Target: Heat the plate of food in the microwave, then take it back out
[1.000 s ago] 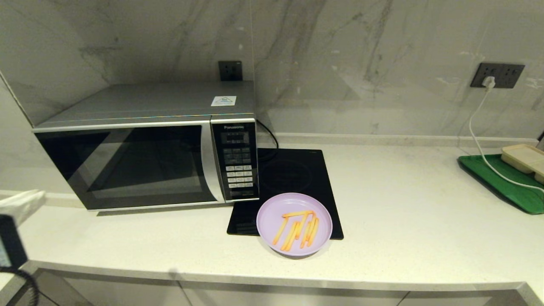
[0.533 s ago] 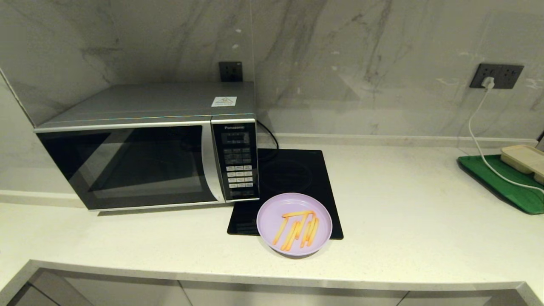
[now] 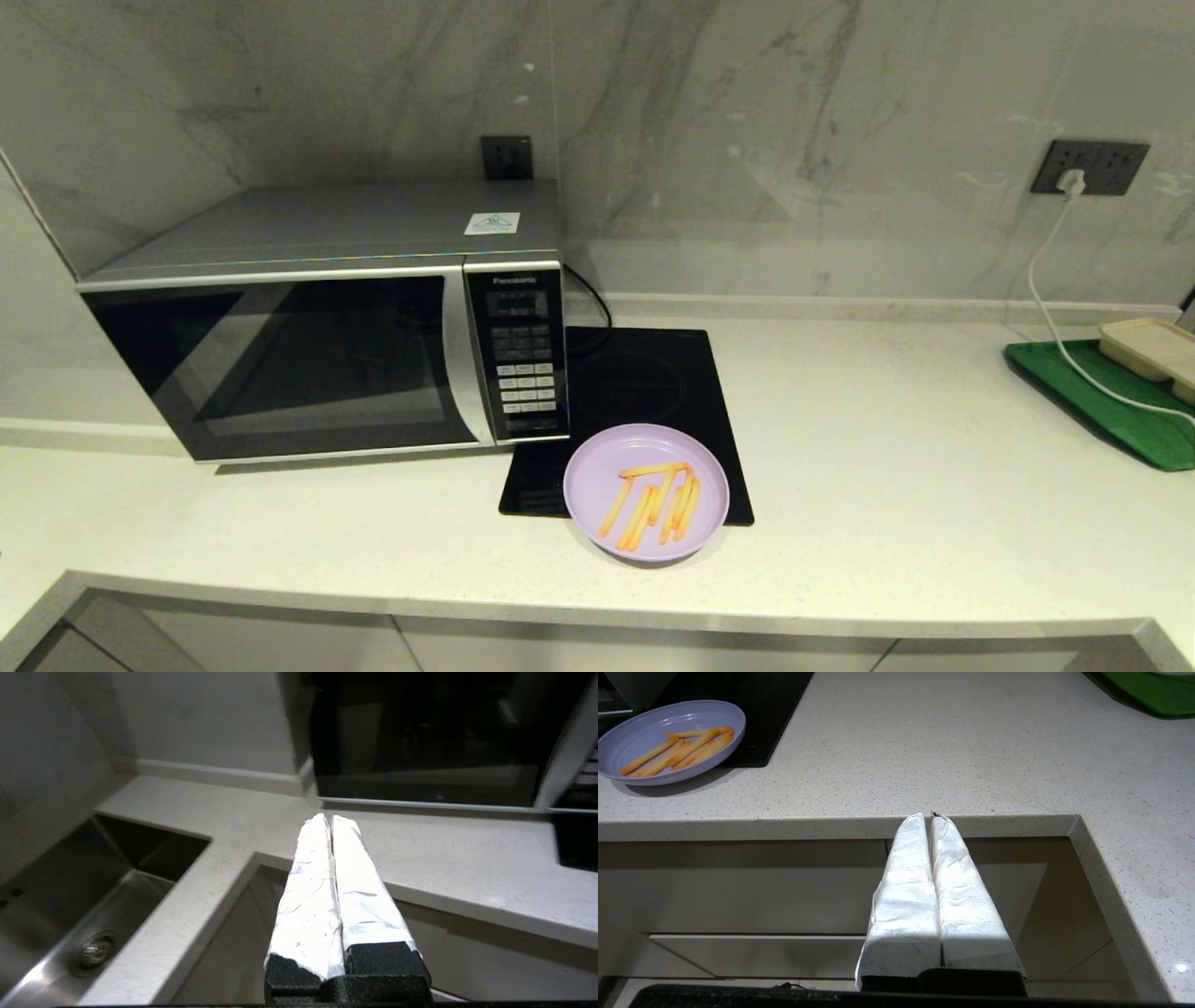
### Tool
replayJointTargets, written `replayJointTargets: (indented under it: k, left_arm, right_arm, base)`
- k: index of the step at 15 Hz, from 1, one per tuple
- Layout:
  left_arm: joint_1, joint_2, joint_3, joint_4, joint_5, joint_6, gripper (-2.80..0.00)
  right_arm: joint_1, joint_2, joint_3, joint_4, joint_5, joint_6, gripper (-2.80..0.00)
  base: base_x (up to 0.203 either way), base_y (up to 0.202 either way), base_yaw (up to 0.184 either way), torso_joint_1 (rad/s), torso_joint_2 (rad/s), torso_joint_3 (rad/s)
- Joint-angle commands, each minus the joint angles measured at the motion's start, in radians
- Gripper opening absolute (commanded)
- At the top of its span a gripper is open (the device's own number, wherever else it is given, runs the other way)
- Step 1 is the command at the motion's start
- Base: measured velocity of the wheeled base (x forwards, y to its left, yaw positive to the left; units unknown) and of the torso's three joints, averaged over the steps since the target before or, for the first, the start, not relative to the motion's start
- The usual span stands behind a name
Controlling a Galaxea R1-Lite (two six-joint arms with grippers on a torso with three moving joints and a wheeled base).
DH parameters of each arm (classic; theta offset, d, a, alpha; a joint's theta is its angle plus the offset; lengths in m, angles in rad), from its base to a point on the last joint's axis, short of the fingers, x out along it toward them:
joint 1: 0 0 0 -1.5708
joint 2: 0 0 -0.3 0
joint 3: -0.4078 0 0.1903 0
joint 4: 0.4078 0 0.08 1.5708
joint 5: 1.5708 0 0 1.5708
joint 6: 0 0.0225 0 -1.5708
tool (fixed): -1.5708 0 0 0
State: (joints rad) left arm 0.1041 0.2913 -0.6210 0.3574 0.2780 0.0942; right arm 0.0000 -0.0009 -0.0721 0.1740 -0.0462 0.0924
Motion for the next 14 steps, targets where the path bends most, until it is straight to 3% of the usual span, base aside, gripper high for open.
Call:
replayJointTargets:
  k: [1,2,3,7,8,9,11,14]
  left_arm:
    - [0.022,-0.011,0.039,0.003,-0.078,-0.099,-2.80]
    - [0.010,-0.012,0.041,0.011,-0.166,-0.137,-2.80]
    - [-0.020,-0.013,0.040,0.030,-0.194,-0.152,-2.80]
    - [-0.037,-0.017,0.040,0.045,-0.213,-0.166,-2.80]
    - [-0.074,-0.025,0.037,0.046,-0.214,-0.162,-2.80]
    - [-0.124,-0.035,0.028,0.049,-0.209,-0.152,-2.80]
    - [-0.132,-0.092,0.053,0.050,-0.226,-0.085,-2.80]
    - [-0.114,-0.250,0.273,-0.004,-0.314,0.039,-2.80]
  right_arm:
    - [0.000,0.001,0.000,0.001,0.000,0.000,-2.80]
    - [0.000,0.001,0.000,0.001,0.000,0.001,-2.80]
    - [0.000,0.001,0.000,0.001,0.000,0.001,-2.80]
    - [0.002,0.001,0.000,0.001,0.000,0.001,-2.80]
    - [0.000,0.001,0.000,0.001,0.000,0.001,-2.80]
    - [0.000,0.001,0.000,0.000,0.000,0.001,-2.80]
    - [0.002,0.001,0.000,0.001,0.000,0.001,-2.80]
    - [0.001,0.001,0.000,0.001,0.000,0.001,-2.80]
  base:
    - [0.000,0.000,0.000,0.000,0.00,0.000]
    - [0.000,0.000,0.000,0.000,0.00,0.000]
    - [0.000,0.000,0.000,0.000,0.00,0.000]
    - [0.000,0.000,0.000,0.000,0.00,0.000]
    - [0.000,0.000,0.000,0.000,0.00,0.000]
    - [0.000,0.000,0.000,0.000,0.00,0.000]
    - [0.000,0.000,0.000,0.000,0.00,0.000]
    - [0.000,0.000,0.000,0.000,0.00,0.000]
